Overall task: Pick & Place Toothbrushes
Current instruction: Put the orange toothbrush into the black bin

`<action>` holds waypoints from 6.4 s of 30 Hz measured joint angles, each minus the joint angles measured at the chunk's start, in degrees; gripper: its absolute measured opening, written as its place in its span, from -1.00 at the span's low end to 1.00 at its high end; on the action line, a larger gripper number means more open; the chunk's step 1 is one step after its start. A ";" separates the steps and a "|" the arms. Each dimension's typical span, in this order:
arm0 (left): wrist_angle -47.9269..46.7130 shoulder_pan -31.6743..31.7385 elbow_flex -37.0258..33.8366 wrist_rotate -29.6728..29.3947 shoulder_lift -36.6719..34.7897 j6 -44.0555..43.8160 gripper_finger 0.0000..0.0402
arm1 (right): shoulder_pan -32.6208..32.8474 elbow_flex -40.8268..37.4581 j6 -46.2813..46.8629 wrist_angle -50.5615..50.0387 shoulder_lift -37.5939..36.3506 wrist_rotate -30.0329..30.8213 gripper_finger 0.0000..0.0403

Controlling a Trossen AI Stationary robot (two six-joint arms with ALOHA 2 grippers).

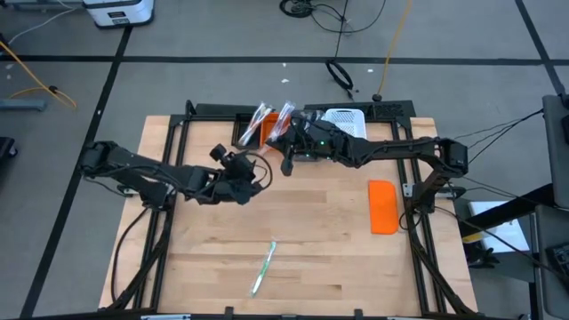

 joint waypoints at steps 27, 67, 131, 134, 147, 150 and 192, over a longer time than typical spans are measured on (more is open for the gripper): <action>40.29 0.63 -11.66 2.66 0.00 24.77 -0.13 | 2.20 -0.02 -2.74 0.01 0.00 0.03 -0.96; 42.23 7.49 -11.64 15.10 -0.04 19.30 -0.99 | 2.69 -0.09 -2.97 -1.50 -0.04 -0.27 -0.92; 22.66 44.79 -11.63 39.75 -1.11 11.41 -0.99 | 21.81 -23.68 5.16 7.60 -7.03 9.06 0.10; 23.39 44.96 -11.63 40.65 -0.63 11.38 -0.99 | 21.81 -24.83 5.23 9.53 -7.02 9.05 0.09; 25.50 45.61 -11.65 42.14 5.27 11.18 -0.99 | 22.58 -25.31 5.27 9.48 -7.02 8.85 0.08; 25.68 45.61 -11.65 43.17 5.25 11.18 -0.99 | 22.58 -25.31 5.15 9.45 -7.02 8.84 0.07; 23.10 45.52 -11.65 43.62 6.30 9.85 -0.99 | 22.58 -27.70 6.92 12.98 -6.93 8.83 0.05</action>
